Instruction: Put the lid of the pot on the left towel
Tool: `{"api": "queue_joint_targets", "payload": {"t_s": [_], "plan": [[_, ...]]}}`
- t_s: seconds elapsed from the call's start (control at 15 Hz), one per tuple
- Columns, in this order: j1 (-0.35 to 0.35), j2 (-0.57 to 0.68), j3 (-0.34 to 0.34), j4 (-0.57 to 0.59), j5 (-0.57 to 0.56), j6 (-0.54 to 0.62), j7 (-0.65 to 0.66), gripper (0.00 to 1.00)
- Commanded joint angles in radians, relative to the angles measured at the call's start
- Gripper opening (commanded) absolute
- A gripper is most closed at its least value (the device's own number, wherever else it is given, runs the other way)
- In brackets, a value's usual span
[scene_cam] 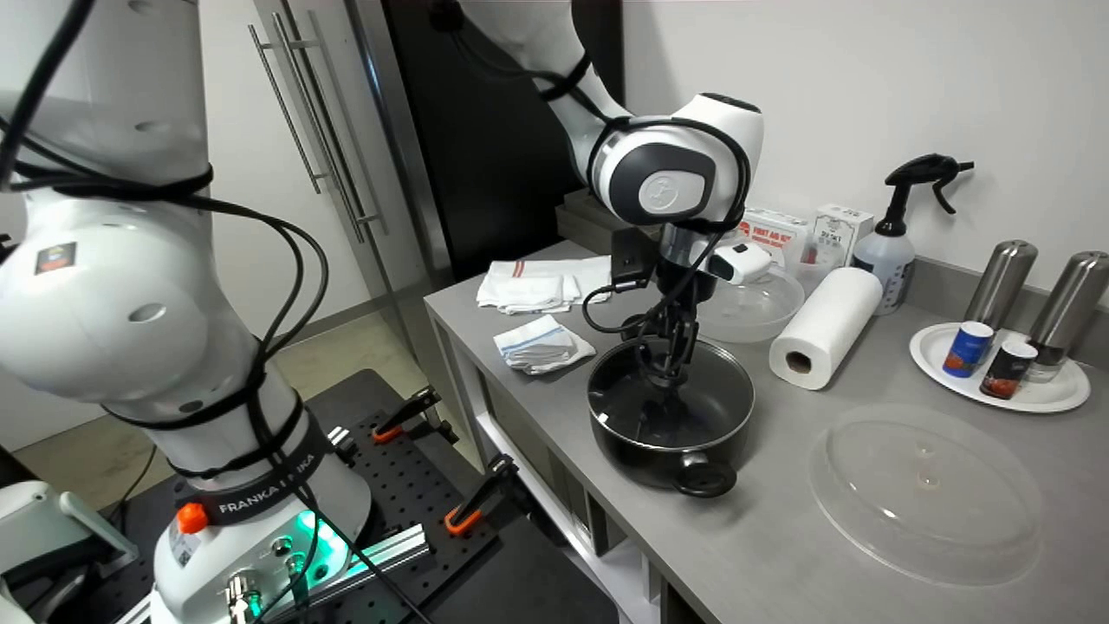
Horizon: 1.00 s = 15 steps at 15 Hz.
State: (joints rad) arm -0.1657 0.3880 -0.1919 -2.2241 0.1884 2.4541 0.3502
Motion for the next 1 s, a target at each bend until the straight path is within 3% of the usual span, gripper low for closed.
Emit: {"api": "queue_joint_targets", "payload": {"t_s": [0.0, 0.4, 0.47, 0.53, 0.6, 0.67, 0.87, 0.93], "plan": [[0.011, 0.012, 0.001, 0.005, 0.01, 0.003, 0.015, 1.0], [0.012, 0.04, 0.0, 0.021, 0.011, -0.004, 0.017, 1.0], [0.011, 0.043, 0.0, 0.023, 0.011, -0.005, 0.017, 0.96], [0.011, 0.046, -0.001, 0.026, 0.011, -0.006, 0.018, 0.91], [0.011, 0.049, -0.001, 0.027, 0.012, -0.006, 0.019, 0.72], [0.011, 0.05, -0.001, 0.028, 0.012, -0.006, 0.019, 0.69], [0.01, 0.052, -0.002, 0.031, 0.013, -0.006, 0.019, 0.46], [0.01, 0.052, -0.002, 0.031, 0.012, -0.005, 0.02, 0.44]]}}
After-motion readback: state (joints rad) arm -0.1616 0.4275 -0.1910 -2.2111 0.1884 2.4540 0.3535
